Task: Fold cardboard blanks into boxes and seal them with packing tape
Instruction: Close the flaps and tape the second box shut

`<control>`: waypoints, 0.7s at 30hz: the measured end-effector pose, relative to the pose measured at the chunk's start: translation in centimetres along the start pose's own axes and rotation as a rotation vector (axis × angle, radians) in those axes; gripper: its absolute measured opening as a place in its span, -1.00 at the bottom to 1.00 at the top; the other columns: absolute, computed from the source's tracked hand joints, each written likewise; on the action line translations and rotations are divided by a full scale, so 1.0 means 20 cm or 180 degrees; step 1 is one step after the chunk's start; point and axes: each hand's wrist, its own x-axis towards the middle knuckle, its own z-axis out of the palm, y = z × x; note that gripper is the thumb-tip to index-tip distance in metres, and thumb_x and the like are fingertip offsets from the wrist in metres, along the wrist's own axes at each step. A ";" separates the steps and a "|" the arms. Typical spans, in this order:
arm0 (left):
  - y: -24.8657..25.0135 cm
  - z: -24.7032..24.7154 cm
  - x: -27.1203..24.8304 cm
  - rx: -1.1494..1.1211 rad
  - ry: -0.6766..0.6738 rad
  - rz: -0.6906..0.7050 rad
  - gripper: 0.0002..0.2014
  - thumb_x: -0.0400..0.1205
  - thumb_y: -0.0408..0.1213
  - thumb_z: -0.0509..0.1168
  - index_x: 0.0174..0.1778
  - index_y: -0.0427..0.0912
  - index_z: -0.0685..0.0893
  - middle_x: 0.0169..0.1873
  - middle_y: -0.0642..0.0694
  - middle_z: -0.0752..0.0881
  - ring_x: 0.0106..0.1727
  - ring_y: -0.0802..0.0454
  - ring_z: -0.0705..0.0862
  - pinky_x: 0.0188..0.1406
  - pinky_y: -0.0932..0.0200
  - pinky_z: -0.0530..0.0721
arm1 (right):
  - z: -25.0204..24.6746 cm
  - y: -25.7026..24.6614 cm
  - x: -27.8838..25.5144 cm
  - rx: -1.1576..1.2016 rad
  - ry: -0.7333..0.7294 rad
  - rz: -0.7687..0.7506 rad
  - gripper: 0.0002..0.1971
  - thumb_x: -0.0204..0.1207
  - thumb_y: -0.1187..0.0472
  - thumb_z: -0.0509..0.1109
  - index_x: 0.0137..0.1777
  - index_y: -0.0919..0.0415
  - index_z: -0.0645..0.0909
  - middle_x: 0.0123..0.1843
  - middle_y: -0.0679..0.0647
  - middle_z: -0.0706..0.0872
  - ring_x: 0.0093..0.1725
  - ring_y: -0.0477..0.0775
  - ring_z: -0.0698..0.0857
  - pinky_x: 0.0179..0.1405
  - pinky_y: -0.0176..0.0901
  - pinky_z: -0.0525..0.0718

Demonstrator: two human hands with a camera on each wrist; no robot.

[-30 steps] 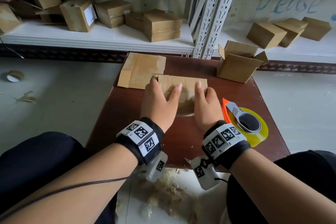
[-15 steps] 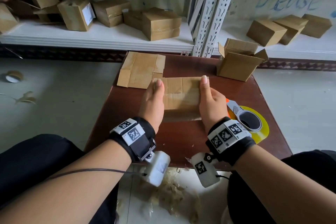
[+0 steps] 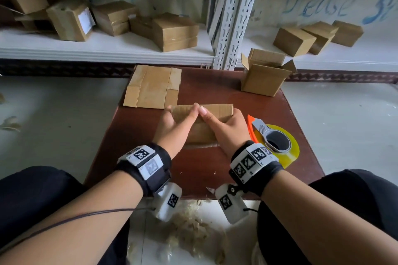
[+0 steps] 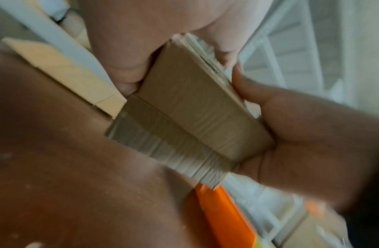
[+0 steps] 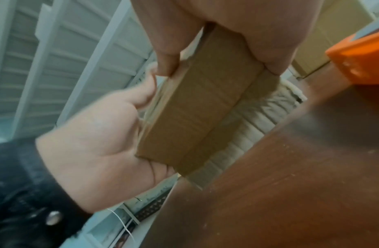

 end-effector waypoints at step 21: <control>0.15 -0.15 0.05 0.0498 0.0257 0.0427 0.06 0.23 0.63 0.47 0.34 -0.24 0.63 0.16 -0.11 0.79 0.23 -0.08 0.75 0.27 -0.10 0.73 | -0.06 -0.20 -0.02 0.0532 -0.0506 -0.0317 -0.63 0.58 -0.03 0.62 0.13 0.28 0.76 -0.06 0.10 0.89 -0.09 0.00 0.88 -0.13 -0.12 0.80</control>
